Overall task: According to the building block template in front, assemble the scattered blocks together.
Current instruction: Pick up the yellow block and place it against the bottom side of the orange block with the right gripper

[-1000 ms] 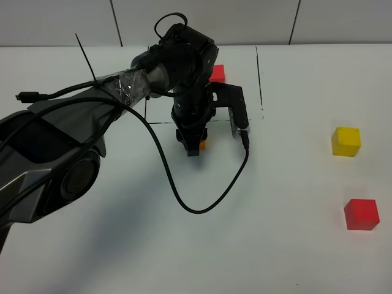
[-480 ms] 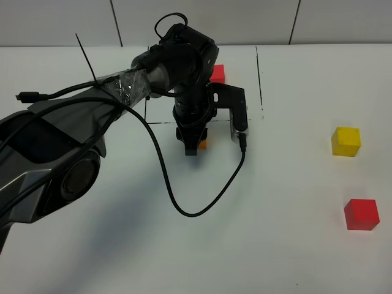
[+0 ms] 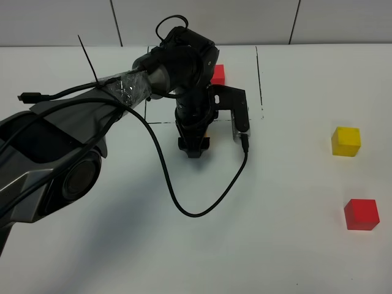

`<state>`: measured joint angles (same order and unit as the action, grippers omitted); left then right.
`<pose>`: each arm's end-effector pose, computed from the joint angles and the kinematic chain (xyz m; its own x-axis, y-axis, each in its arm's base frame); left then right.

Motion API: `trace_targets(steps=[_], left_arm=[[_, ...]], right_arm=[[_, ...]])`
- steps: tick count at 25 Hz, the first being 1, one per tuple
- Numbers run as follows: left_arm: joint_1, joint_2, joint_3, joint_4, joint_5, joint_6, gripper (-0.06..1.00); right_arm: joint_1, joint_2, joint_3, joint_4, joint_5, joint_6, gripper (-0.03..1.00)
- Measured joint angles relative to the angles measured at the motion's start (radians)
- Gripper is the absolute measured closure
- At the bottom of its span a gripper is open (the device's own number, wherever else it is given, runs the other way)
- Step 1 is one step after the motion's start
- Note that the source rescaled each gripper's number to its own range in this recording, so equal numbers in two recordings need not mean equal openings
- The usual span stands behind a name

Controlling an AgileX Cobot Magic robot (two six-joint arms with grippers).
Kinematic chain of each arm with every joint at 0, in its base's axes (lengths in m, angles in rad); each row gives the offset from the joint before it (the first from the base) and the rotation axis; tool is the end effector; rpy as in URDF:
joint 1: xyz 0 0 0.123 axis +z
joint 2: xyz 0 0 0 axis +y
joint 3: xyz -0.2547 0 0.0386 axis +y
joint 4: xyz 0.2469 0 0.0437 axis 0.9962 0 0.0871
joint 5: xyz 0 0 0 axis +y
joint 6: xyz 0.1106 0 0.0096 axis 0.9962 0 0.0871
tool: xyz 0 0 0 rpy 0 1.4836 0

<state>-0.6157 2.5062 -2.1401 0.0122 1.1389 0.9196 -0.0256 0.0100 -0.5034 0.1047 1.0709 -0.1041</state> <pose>0.4015 -0.2825 0.0858 -0.0258 0.9962 -0.0830 0.9911 0.0363 0.1283 0.0403 0.0092 0.2677 -0.4650 -0.0416 -0.8843 -0.0806 0.9967 -0.0045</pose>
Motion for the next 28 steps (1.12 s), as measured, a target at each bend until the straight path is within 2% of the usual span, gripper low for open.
trace_targets(steps=[3, 7, 14, 21, 28], left_arm=[[0.000, -0.026, 0.000, -0.023, 0.000, -0.030, 0.06], [0.008, -0.078, 0.000, -0.025, 0.000, -0.116, 0.01], [0.106, -0.174, 0.000, -0.056, 0.028, -0.297, 0.01], [0.282, -0.240, 0.000, -0.182, 0.054, -0.443, 0.01], [0.398, -0.291, 0.002, -0.184, 0.055, -0.530, 0.01]], right_arm=[[0.000, 0.000, 0.000, 0.000, 0.000, 0.000, 0.24], [0.000, 0.000, 0.000, 0.000, 0.000, 0.000, 0.24], [0.000, 0.000, 0.000, 0.000, 0.000, 0.001, 0.24], [0.000, 0.000, 0.000, 0.000, 0.000, 0.001, 0.24], [0.000, 0.000, 0.000, 0.000, 0.000, 0.001, 0.24]])
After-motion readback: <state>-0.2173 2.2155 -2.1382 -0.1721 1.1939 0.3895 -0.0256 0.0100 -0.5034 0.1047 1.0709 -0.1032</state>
